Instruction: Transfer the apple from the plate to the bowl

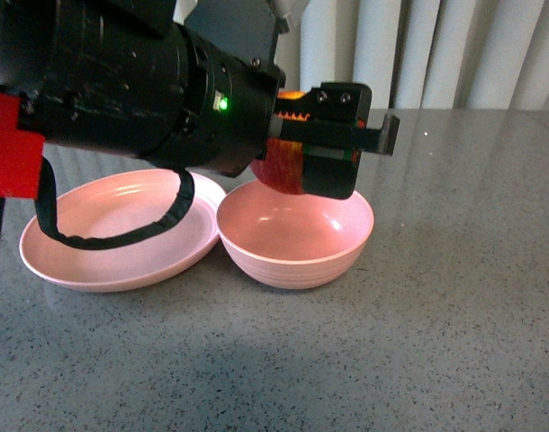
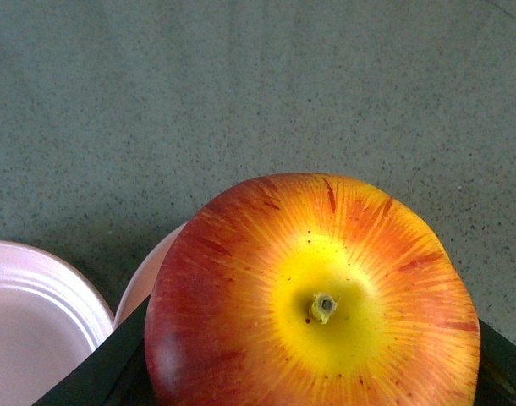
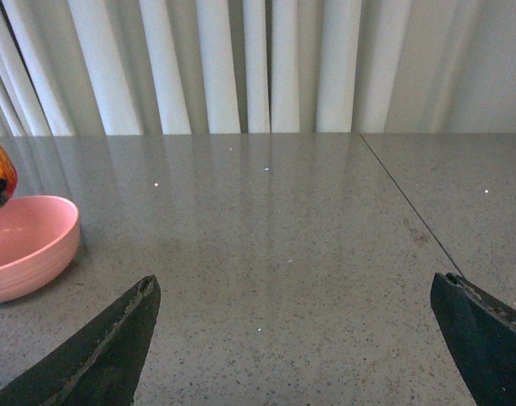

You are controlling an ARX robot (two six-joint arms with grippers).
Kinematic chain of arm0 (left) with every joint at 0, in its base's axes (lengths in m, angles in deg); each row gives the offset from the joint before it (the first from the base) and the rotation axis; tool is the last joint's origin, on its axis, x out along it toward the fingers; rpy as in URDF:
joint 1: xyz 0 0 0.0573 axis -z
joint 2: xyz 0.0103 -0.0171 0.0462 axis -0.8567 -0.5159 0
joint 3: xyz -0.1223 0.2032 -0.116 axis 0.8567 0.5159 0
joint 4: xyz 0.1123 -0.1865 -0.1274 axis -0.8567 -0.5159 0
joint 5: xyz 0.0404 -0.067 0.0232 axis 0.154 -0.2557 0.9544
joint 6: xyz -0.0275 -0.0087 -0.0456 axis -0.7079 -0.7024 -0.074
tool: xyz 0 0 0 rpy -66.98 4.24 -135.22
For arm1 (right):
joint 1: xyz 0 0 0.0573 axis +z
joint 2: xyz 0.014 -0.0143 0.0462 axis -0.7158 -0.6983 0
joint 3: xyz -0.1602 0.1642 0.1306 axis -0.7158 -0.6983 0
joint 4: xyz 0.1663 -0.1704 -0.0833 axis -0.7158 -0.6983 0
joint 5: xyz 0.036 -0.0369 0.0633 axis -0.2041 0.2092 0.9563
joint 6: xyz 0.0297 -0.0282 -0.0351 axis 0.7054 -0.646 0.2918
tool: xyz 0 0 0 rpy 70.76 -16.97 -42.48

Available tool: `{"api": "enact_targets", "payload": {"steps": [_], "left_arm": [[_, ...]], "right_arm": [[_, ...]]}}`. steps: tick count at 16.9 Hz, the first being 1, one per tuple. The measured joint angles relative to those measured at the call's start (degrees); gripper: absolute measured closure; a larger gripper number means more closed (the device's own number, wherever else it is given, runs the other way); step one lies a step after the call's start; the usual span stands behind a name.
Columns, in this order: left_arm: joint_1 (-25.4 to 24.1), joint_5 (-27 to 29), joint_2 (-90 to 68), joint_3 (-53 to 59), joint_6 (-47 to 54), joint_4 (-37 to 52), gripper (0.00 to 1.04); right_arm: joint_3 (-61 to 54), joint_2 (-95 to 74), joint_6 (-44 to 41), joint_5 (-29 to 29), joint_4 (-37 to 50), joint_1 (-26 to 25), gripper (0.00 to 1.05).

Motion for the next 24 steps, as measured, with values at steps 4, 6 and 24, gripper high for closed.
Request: {"api": "enact_targets", "payload": {"steps": [4, 6, 24], "left_arm": [[0.09, -0.02, -2.43, -0.04, -1.05, 0.00, 0.35], [-0.02, -0.22, -4.26, -0.11, -1.75, -0.02, 0.35], [-1.07, -1.14, -3.10, -0.61, -2.93, -0.48, 0.07]], "right_arm": [[0.00, 0.00, 0.00, 0.00, 0.02, 0.00, 0.07], [0.00, 0.00, 0.00, 0.00, 0.02, 0.00, 0.07], [0.00, 0.00, 0.00, 0.00, 0.02, 0.00, 0.07]]}}
